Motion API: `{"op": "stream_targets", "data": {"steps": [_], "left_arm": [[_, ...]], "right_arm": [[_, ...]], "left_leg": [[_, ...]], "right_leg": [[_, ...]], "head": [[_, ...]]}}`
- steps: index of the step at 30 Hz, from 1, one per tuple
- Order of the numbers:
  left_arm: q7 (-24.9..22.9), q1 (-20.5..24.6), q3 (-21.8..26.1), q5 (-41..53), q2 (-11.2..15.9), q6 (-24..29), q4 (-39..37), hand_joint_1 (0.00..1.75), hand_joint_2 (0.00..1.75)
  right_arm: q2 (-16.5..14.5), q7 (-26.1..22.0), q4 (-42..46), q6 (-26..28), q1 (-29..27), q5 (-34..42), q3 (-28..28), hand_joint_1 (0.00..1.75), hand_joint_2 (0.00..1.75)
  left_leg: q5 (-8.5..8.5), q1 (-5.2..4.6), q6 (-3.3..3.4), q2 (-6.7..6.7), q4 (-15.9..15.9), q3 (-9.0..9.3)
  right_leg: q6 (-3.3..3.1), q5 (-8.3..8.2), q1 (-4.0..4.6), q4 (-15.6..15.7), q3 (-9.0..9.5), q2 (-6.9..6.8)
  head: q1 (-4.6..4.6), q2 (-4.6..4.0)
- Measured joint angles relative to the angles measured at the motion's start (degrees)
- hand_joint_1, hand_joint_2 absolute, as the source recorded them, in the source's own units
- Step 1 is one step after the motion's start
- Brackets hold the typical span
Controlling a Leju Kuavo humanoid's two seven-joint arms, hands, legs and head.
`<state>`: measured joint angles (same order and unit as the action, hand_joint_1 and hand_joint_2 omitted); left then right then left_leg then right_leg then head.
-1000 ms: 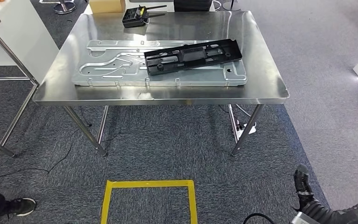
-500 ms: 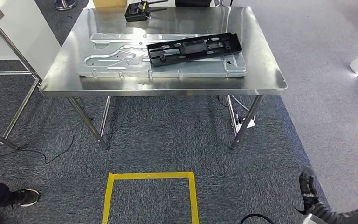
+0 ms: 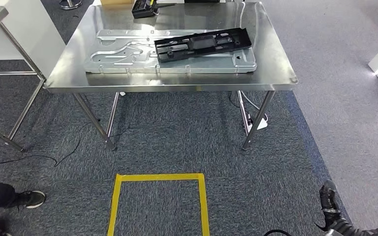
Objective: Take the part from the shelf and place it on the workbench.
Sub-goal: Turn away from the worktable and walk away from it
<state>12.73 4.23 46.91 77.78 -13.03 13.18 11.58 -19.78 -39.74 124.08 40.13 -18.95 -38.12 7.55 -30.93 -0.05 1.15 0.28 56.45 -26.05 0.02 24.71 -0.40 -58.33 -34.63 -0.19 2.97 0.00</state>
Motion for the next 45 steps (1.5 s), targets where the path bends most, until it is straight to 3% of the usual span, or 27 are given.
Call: {"op": "stream_targets", "data": {"steps": [2,3,4,6,7,8,9,10,13,15,18,20,22,23,24,25,28,29,33,34,36,38,39,40,41,43,45], "left_arm": [[0.1,-0.1,0.0,0.0,0.0,0.0,0.0,0.0,0.0],[0.1,-0.1,0.0,0.0,-0.1,0.0,0.0,0.0,0.0],[0.1,-0.1,0.0,0.0,-0.1,0.0,0.0,0.0,0.0],[0.1,0.0,0.0,0.0,-0.1,0.0,0.0,0.0,0.0],[0.1,-0.1,0.0,0.0,-0.1,0.0,0.0,0.0,0.0],[0.1,-0.1,0.0,0.1,-0.1,0.0,0.0,0.0,0.0],[0.1,-0.1,0.0,0.1,-0.1,0.0,0.0,0.0,0.0],[0.1,-0.1,0.0,0.2,-0.1,-0.1,0.0,0.0,0.0],[0.4,-0.1,0.0,0.3,-0.2,-0.1,0.0,0.0,0.0],[0.7,-0.1,0.0,0.1,-0.3,-0.2,0.0,0.0,0.0],[1.1,0.0,0.1,-0.6,-0.2,-0.4,0.0,0.0,0.0],[1.4,0.0,0.2,-1.2,0.0,-0.6,0.0,0.0,0.0],[1.5,0.0,0.3,-1.4,0.3,-0.9,0.0,0.0,0.0],[1.6,0.0,0.3,-1.5,0.4,-1.1,0.0,0.0,0.0],[1.6,0.0,0.3,-1.6,0.5,-1.1,0.0,0.0,0.0],[1.5,-0.1,0.3,-1.7,0.6,-1.2,0.0,0.0,0.0],[1.5,0.0,0.4,-1.8,0.8,-1.1,0.0,0.0,0.0],[1.5,0.0,0.4,-1.8,0.8,-1.1,0.0,0.0,0.0],[1.5,-0.1,0.7,-1.9,0.9,-1.1,0.0,0.0,0.0],[1.5,0.0,0.7,-1.9,1.0,-1.1,0.0,0.0,0.0],[1.5,0.0,0.8,-2.0,1.0,-1.1,0.0,0.0,0.0],[1.5,0.0,0.9,-2.0,1.0,-1.1,0.0,0.0,0.0],[1.5,0.0,1.0,-2.0,1.0,-1.1,0.0,0.0,0.0],[1.5,0.0,1.1,-2.0,1.0,-1.1,0.0,0.0,0.0],[1.5,0.0,1.2,-2.0,1.0,-1.1,0.0,0.0,0.0],[1.5,0.0,1.4,-2.0,1.0,-1.1,0.0,0.0,0.0],[1.5,0.0,1.5,-2.1,1.0,-1.1,0.0,0.0,0.0]], "right_arm": [[0.0,0.0,0.0,0.0,0.0,-0.1,0.0,0.0,1.75],[0.0,0.0,0.0,0.0,0.0,-0.1,0.0,0.0,1.75],[0.0,0.0,0.0,0.0,0.0,-0.2,0.0,0.0,1.75],[0.0,0.0,0.0,0.0,0.0,-0.2,0.1,0.0,1.75],[0.0,0.0,0.0,0.0,0.0,-0.2,0.1,0.0,1.75],[0.0,0.0,0.0,0.0,0.0,-0.2,0.2,0.0,1.75],[0.0,0.0,0.0,0.0,0.0,-0.2,0.3,0.0,1.75],[0.0,0.0,0.0,0.0,0.0,-0.2,0.3,0.0,1.75],[0.0,0.0,0.0,0.0,0.0,-0.3,0.3,0.0,1.75],[0.0,0.0,0.0,0.0,0.2,-0.6,0.3,0.0,1.75],[0.0,0.0,-0.4,0.0,1.3,-2.0,0.1,0.0,1.75],[-0.1,0.0,-1.3,0.0,2.7,-3.1,-0.2,0.0,1.75],[-0.2,0.0,-2.2,0.0,3.7,-3.7,-0.5,0.0,1.75],[-0.2,0.0,-2.6,0.0,3.9,-3.8,-0.6,0.0,1.75],[-0.2,0.0,-2.9,0.0,4.0,-3.8,-0.6,0.0,1.75],[-0.2,0.0,-3.2,0.0,4.1,-3.8,-0.6,0.0,1.75],[-0.1,0.0,-3.6,0.0,4.2,-3.5,-0.6,0.0,1.75],[-0.1,0.0,-3.7,0.0,4.2,-3.3,-0.6,0.0,1.75],[-0.1,0.0,-3.8,0.0,4.3,-2.9,-0.7,0.0,1.75],[-0.1,0.0,-3.8,0.0,4.3,-2.9,-0.7,0.0,1.75],[0.0,0.0,-3.9,0.0,4.4,-2.9,-0.7,0.0,1.75],[0.1,0.0,-4.1,0.0,4.4,-2.9,-0.7,0.0,1.75],[0.1,0.0,-4.1,0.0,4.4,-2.9,-0.7,0.0,1.75],[0.1,0.0,-4.2,0.0,4.4,-2.9,-0.7,0.0,1.75],[0.1,0.0,-4.3,0.0,4.5,-2.9,-0.7,0.0,1.75],[0.1,0.0,-4.3,0.0,4.6,-2.8,-0.7,0.0,1.75],[0.1,0.0,-4.3,0.0,4.7,-2.8,-0.7,0.0,1.75]], "left_leg": [[0.72,0.05,0.59,0.1,-0.3,-0.53],[1.21,0.17,1.03,0.2,-0.5,-0.82],[1.75,0.3,1.52,0.31,-0.7,-1.21],[2.66,0.29,2.17,0.49,-0.8,-2.32],[3.08,0.21,2.3,0.54,-0.7,-2.9],[3.47,0.15,2.31,0.59,-0.5,-3.5],[3.82,0.11,2.26,0.62,-0.3,-4.11],[4.1,0.1,2.17,0.62,0.0,-4.68],[4.57,0.0,1.74,0.54,1.0,-6.06],[4.96,-0.09,1.14,0.52,1.4,-6.52],[4.89,-0.04,0.07,0.38,1.8,-7.0],[1.59,0.12,-0.64,0.16,5.4,-8.55],[-3.04,0.38,-1.26,0.08,12.5,-11.06],[-4.28,0.49,-1.48,0.08,15.3,-11.85],[-4.49,0.62,-1.67,0.09,16.6,-11.83],[-3.62,0.75,-1.8,0.1,15.6,-10.7],[0.26,0.95,-1.67,-0.03,4.5,-3.6],[0.78,0.85,-1.4,-0.15,2.0,-2.25],[1.52,0.66,0.09,-0.24,0.7,-2.57],[1.94,0.74,0.69,-0.15,0.6,-2.8],[2.82,0.74,1.66,0.06,0.4,-3.53],[3.54,0.49,2.0,0.18,0.6,-4.69],[3.86,0.35,2.03,0.23,0.7,-5.24],[4.15,0.23,2.01,0.25,0.8,-5.74],[4.38,0.13,1.98,0.24,1.0,-6.16],[4.74,-0.06,1.76,0.2,1.4,-6.83],[5.17,-0.12,1.23,0.21,1.6,-7.21]], "right_leg": [[0.74,-0.43,-0.01,0.0,-0.13,0.01],[1.08,0.22,-0.05,-0.5,-0.42,0.07],[1.37,1.75,-0.09,-2.0,-1.01,0.13],[1.79,6.79,-0.27,-8.1,-3.15,0.2],[1.97,8.92,-0.33,-11.8,-4.23,0.2],[2.11,10.02,-0.36,-14.6,-4.79,0.2],[2.18,9.93,-0.37,-15.5,-4.45,0.19],[2.15,8.83,-0.37,-14.2,-2.96,0.19],[1.42,5.53,-0.15,-2.7,4.75,0.19],[0.85,5.36,0.19,1.0,6.69,0.21],[-0.13,4.39,0.01,1.6,6.08,0.14],[-0.96,3.45,-0.32,2.0,5.34,-0.04],[-1.28,2.7,-0.28,1.9,4.27,-0.21],[-1.24,2.4,-0.28,1.7,3.7,-0.29],[-1.14,2.13,-0.3,1.5,3.11,-0.36],[-1.01,1.91,-0.35,1.2,2.54,-0.4],[-0.4,1.44,-0.44,0.2,1.18,-0.42],[-0.08,1.24,-0.41,-0.1,0.89,-0.41],[1.35,0.68,-0.36,-0.4,0.33,-0.31],[1.58,1.72,-0.4,-1.4,-0.11,-0.23],[1.86,6.06,-0.49,-6.6,-2.14,-0.08],[2.03,10.16,-0.47,-13.9,-4.51,-0.05],[2.02,10.73,-0.46,-15.7,-4.73,-0.05],[1.89,10.16,-0.43,-15.4,-3.8,-0.05],[1.64,8.76,-0.38,-12.7,-1.71,-0.05],[0.89,6.24,-0.06,-4.3,3.82,-0.06],[0.38,5.42,0.38,0.6,6.57,-0.07]], "head": [[0.01,0.0],[0.02,0.0],[0.04,0.0],[0.09,0.0],[0.12,0.0],[0.11,0.0],[0.1,0.0],[0.11,0.0],[0.09,0.0],[0.08,0.0],[0.08,0.0],[0.0,0.0],[-0.08,0.0],[-0.08,0.0],[-0.08,0.0],[-0.08,0.0],[-0.08,0.0],[-0.07,0.0],[-0.04,0.0],[-0.02,0.0],[0.0,0.0],[0.01,0.0],[0.0,0.0],[0.01,0.0],[0.0,0.0],[0.0,0.0],[-0.01,0.0]]}}
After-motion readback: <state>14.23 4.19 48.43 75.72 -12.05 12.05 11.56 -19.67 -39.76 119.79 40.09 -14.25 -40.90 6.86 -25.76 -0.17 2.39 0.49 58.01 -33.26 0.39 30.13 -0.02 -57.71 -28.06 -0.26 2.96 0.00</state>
